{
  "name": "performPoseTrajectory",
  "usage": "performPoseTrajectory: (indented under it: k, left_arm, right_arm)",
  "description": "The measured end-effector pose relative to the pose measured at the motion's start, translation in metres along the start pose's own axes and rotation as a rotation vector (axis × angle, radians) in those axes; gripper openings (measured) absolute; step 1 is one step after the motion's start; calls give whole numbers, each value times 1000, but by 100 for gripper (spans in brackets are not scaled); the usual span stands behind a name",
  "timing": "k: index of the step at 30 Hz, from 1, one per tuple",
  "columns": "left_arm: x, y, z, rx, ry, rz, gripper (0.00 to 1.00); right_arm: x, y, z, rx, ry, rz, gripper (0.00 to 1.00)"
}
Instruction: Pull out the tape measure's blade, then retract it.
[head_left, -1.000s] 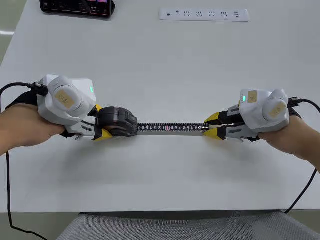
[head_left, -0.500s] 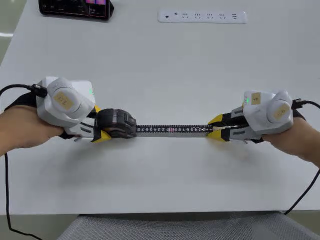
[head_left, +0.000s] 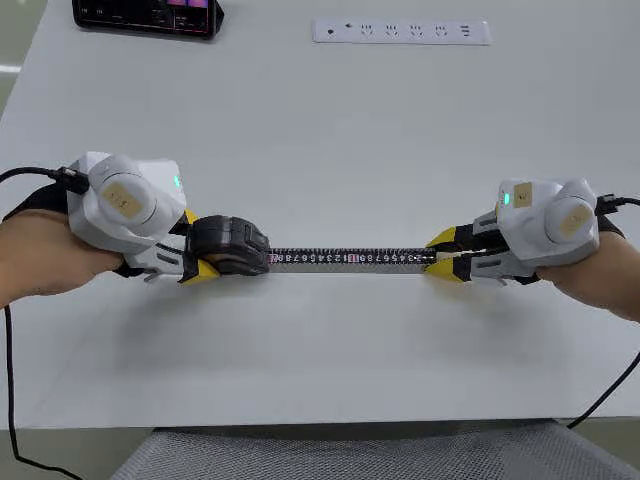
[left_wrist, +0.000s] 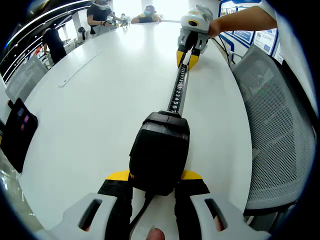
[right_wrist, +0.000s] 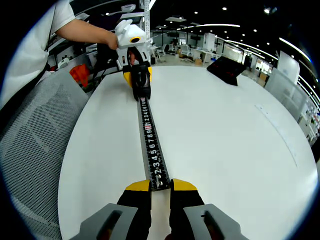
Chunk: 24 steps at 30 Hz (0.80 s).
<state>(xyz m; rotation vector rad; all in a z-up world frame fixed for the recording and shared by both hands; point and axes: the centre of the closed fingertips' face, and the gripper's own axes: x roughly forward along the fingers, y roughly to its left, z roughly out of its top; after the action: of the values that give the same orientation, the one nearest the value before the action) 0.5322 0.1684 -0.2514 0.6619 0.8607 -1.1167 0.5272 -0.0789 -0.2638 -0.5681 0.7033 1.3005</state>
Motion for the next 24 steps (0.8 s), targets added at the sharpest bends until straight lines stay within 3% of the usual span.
performPoseTrajectory:
  k: [24]
  left_arm:
    - [0,0,0,1,0,3,27]
  right_arm:
    - [-17,-6,-16,-3,48,-8,9]
